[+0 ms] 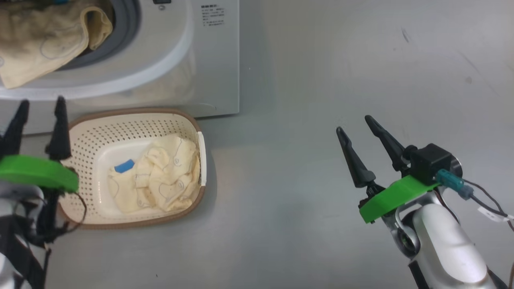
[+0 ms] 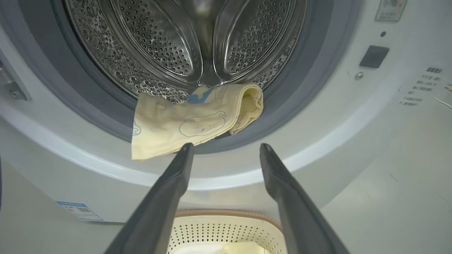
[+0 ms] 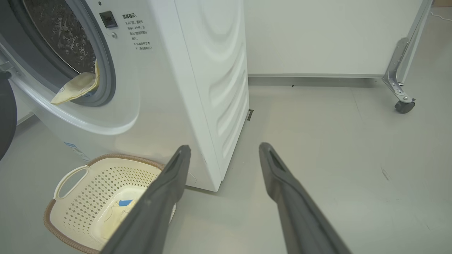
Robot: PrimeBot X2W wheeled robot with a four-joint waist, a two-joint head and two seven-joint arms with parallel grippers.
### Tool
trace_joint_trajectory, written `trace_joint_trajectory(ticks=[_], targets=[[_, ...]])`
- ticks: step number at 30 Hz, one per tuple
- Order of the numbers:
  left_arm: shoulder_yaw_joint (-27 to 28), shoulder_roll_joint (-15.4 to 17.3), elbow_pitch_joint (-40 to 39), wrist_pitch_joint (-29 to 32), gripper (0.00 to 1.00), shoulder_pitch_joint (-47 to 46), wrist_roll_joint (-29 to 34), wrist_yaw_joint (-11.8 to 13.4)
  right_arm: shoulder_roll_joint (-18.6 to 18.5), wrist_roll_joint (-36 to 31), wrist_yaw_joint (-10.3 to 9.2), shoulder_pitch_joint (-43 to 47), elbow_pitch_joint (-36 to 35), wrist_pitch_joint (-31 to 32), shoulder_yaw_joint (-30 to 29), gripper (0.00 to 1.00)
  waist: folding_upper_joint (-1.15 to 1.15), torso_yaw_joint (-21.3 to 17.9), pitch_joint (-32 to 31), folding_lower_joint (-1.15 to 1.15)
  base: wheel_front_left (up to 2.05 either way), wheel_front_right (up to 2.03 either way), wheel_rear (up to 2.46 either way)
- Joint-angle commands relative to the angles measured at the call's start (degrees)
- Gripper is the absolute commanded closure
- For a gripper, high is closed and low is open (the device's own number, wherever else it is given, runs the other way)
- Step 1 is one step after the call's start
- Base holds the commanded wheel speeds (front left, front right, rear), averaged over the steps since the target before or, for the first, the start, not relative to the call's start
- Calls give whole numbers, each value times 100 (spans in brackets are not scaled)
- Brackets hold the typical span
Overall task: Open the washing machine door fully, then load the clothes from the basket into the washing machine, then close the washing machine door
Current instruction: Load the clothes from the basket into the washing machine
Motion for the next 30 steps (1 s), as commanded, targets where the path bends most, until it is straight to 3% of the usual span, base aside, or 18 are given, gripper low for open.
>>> trace_joint_trajectory(ticks=[1,8,14,30], targets=[[179,324,-158,83,0,-313,-82,-35,15,27,0,-156,-197,-54,119,0,0,-91,358,-2,0,0,0],[-203,1200,-49,1290,0,-1590,-750,-37,15,129,0,-370,-274,-54,194,0,0,-249,1006,-2,0,0,0],[-268,1578,510,2269,0,-2680,-1107,-38,15,221,0,-509,-313,-54,250,0,0,-394,1302,-2,0,0,0],[-807,1817,2285,4131,0,-4565,-930,263,15,464,0,-759,-354,-54,439,0,0,-676,1759,-2,0,0,0]])
